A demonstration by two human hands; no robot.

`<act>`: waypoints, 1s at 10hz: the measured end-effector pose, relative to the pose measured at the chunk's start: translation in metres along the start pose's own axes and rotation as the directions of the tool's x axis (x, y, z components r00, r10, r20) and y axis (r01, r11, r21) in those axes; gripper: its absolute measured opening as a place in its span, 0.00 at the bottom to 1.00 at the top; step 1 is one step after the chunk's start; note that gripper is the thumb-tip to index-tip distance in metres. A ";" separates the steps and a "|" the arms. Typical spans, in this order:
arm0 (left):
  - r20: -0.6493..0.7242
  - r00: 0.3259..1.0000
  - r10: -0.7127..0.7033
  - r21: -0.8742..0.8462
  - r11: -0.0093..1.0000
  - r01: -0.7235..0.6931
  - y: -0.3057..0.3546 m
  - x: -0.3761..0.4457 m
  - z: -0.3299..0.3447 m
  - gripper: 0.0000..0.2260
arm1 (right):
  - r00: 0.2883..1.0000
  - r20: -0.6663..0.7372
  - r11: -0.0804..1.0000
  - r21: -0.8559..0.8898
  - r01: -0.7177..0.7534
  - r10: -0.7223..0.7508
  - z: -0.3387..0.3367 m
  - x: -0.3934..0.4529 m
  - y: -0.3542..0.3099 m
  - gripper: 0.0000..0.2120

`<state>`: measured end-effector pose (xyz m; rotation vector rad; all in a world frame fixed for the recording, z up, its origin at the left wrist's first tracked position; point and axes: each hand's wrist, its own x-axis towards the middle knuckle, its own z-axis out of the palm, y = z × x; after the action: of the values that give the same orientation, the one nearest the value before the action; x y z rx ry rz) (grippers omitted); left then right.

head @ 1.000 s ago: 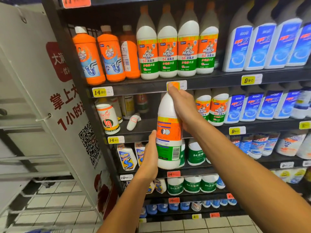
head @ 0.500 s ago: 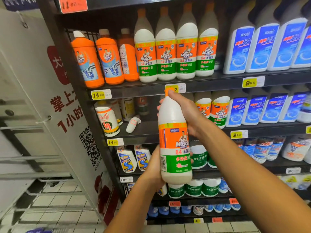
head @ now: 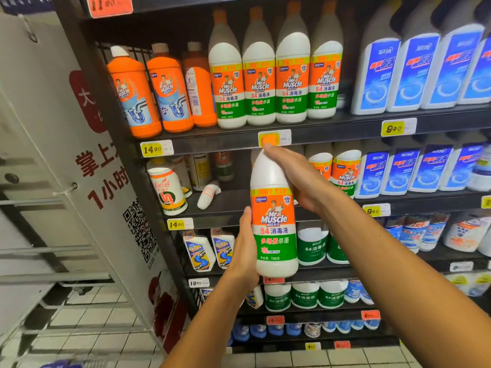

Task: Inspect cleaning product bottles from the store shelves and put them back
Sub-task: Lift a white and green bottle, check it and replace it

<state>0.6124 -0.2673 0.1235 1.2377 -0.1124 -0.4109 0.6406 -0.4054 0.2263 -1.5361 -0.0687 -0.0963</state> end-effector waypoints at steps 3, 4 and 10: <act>0.370 0.913 0.172 0.372 0.873 -0.315 0.001 0.008 -0.028 0.37 | 0.940 0.080 0.914 -0.220 0.342 -0.333 0.004 -0.021 -0.005 0.20; 0.327 0.916 0.231 0.537 0.753 -0.381 0.014 0.014 -0.030 0.33 | 0.880 0.121 0.828 -0.300 0.474 -0.460 0.009 -0.031 -0.005 0.25; 0.256 0.847 0.467 0.751 0.456 -0.478 0.075 0.028 -0.030 0.29 | 0.430 0.280 0.245 -0.512 0.823 -0.858 0.024 -0.038 0.006 0.28</act>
<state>0.6653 -0.2311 0.1802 2.0202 -0.7176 0.1861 0.6038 -0.3802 0.2176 -1.9569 -0.9430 -1.1665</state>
